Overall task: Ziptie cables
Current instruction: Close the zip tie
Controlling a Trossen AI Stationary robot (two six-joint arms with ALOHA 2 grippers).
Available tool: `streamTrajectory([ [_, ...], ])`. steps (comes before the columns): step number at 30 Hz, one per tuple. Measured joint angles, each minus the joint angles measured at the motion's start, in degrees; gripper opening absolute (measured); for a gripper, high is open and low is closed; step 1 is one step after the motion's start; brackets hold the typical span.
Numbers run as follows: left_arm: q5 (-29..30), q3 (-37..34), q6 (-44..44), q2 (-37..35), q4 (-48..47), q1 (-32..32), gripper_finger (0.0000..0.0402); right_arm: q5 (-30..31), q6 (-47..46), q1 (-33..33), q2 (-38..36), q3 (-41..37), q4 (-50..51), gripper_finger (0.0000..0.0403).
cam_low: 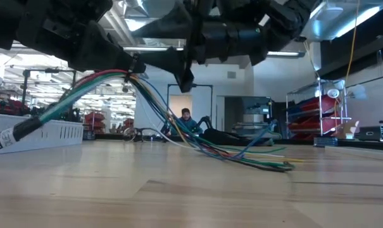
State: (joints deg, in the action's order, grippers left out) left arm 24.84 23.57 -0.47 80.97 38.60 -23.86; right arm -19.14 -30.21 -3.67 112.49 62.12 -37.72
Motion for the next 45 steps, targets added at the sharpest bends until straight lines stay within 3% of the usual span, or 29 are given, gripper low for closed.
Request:
streamTrajectory([
  [6, 0.02, 0.0, -0.1, 0.0, -0.06, 0.0, 0.0, -0.41, 2.01, -0.12, 0.26, 0.31, 0.17, 0.0118],
  [12, -0.07, 0.0, -0.15, -0.02, -0.01, 0.0, 0.0, -0.21, 7.07, -0.45, 0.26, 0.33, 0.98, 0.0012],
  [16, 0.02, -0.04, -0.21, -0.02, 0.43, 0.02, 0.0, 8.3, 15.98, -2.21, 0.23, 0.33, 1.59, 0.0002],
  [22, 0.16, -0.11, -0.9, 0.13, 0.33, -0.38, 0.0, 27.21, 32.78, -4.88, -0.29, 1.6, 6.09, 0.0],
  [27, 0.96, 0.02, -0.98, 2.83, 0.43, -1.64, 0.0, 33.48, 41.97, -3.55, -4.32, 3.55, 14.07, 0.0],
  [31, -1.68, -0.02, -0.86, 5.72, -0.38, -2.72, 0.0, 39.8, 45.6, -0.01, -9.86, 4.1, 18.31, 0.0],
  [34, -0.71, 0.0, -0.92, 6.07, 0.05, -2.7, 0.0, 37.06, 43.76, 1.0, -12.87, 4.09, 22.57, 0.0],
  [39, -0.31, 0.0, -1.13, 4.99, 0.37, -1.95, 0.0, 34.63, 32.33, 1.13, -16.47, 3.96, 34.88, 0.0001],
  [42, -0.07, 0.0, -1.17, 4.57, 0.26, -1.67, 0.0, 27.67, 23.41, 0.87, -16.79, 3.44, 40.72, 0.0001],
  [45, -0.09, 0.01, -2.07, 4.57, -0.07, -1.64, 0.0, 20.66, 20.04, -1.3, -13.74, 0.68, 37.58, 0.0001],
])
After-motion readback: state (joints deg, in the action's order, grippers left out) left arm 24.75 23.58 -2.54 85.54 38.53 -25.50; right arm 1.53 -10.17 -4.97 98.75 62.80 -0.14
